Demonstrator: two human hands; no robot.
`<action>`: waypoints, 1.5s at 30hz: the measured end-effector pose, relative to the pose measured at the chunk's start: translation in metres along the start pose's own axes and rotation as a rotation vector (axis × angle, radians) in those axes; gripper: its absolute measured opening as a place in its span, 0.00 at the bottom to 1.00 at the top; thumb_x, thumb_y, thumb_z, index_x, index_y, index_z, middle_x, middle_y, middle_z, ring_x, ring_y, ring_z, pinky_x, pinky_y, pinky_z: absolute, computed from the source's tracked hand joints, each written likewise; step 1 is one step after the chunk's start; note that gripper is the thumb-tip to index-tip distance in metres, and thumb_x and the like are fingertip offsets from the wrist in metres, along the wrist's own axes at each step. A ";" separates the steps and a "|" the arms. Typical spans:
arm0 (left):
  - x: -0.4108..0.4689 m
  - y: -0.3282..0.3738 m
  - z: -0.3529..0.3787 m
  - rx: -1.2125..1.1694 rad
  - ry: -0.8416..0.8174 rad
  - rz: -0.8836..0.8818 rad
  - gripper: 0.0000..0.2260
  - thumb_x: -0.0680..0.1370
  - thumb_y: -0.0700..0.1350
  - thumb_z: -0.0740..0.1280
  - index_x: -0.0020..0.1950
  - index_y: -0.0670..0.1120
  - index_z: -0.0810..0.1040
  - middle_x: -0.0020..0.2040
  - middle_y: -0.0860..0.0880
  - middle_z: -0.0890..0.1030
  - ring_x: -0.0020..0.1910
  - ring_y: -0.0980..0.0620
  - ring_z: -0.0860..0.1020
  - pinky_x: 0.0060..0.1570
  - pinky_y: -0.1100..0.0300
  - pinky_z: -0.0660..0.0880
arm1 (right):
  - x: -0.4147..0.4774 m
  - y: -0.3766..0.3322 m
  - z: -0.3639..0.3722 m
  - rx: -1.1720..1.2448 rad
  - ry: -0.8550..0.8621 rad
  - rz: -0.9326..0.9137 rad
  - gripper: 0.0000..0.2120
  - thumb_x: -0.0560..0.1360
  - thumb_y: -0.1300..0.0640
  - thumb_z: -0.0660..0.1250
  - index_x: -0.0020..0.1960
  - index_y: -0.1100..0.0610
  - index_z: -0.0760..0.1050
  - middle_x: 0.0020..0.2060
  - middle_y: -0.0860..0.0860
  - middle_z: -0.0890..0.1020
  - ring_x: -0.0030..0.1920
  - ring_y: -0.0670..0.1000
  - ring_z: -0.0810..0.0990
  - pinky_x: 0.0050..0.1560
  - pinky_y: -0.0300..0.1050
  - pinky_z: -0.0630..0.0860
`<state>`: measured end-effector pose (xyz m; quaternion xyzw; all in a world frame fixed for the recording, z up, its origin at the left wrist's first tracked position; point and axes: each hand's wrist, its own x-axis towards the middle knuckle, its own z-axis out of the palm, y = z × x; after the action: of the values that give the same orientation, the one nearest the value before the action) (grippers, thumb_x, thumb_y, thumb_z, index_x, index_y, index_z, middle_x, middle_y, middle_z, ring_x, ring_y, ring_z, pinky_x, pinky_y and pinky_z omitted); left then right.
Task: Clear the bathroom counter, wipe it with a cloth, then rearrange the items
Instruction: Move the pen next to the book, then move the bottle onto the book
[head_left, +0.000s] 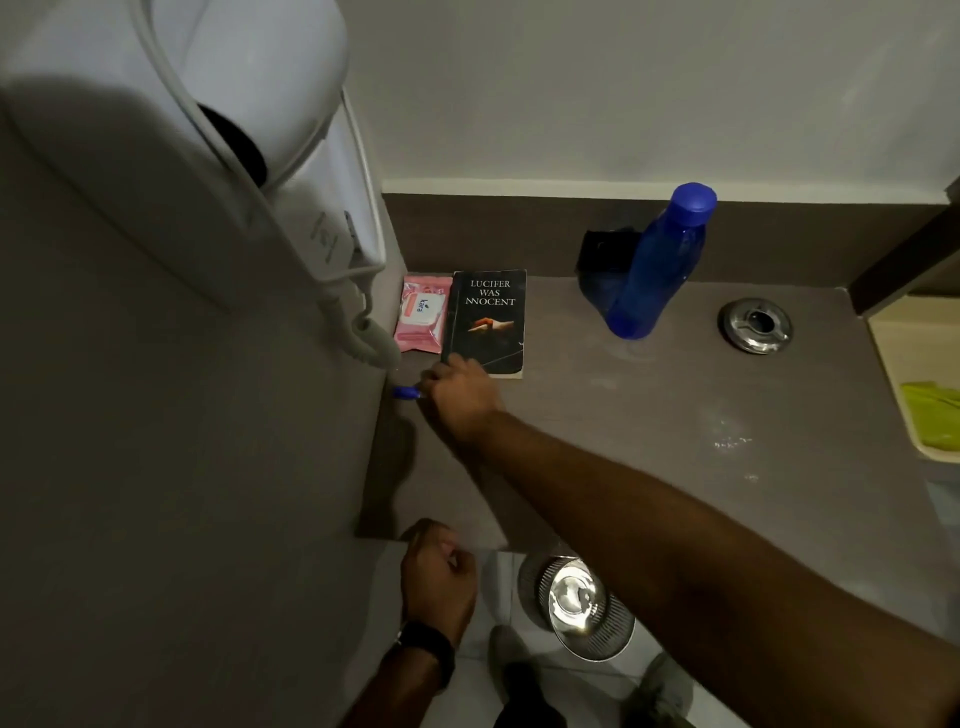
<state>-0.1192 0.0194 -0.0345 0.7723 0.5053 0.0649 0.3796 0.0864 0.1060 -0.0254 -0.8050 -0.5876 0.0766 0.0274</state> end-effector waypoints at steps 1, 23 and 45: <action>-0.002 -0.003 0.001 0.014 -0.001 0.024 0.04 0.71 0.34 0.66 0.39 0.43 0.75 0.39 0.47 0.77 0.41 0.49 0.77 0.44 0.60 0.73 | 0.005 -0.004 0.004 -0.038 -0.019 0.010 0.17 0.82 0.50 0.68 0.70 0.51 0.80 0.66 0.53 0.81 0.67 0.56 0.75 0.68 0.54 0.72; 0.039 -0.003 0.008 0.008 -0.015 -0.011 0.10 0.65 0.32 0.70 0.37 0.47 0.74 0.34 0.48 0.76 0.34 0.47 0.77 0.39 0.51 0.79 | -0.098 0.105 -0.008 0.760 0.284 0.356 0.09 0.84 0.55 0.67 0.62 0.55 0.82 0.54 0.47 0.84 0.53 0.46 0.83 0.60 0.48 0.83; 0.062 0.015 0.001 0.281 -0.095 -0.099 0.32 0.63 0.46 0.81 0.61 0.38 0.71 0.60 0.39 0.70 0.58 0.40 0.75 0.63 0.48 0.71 | -0.082 0.244 -0.087 0.898 0.512 0.825 0.44 0.71 0.53 0.83 0.79 0.54 0.62 0.74 0.54 0.76 0.74 0.59 0.76 0.73 0.59 0.76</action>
<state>-0.0785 0.0673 -0.0431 0.7942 0.5282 -0.0615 0.2941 0.3054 -0.0428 0.0349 -0.8672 -0.1169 0.1244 0.4677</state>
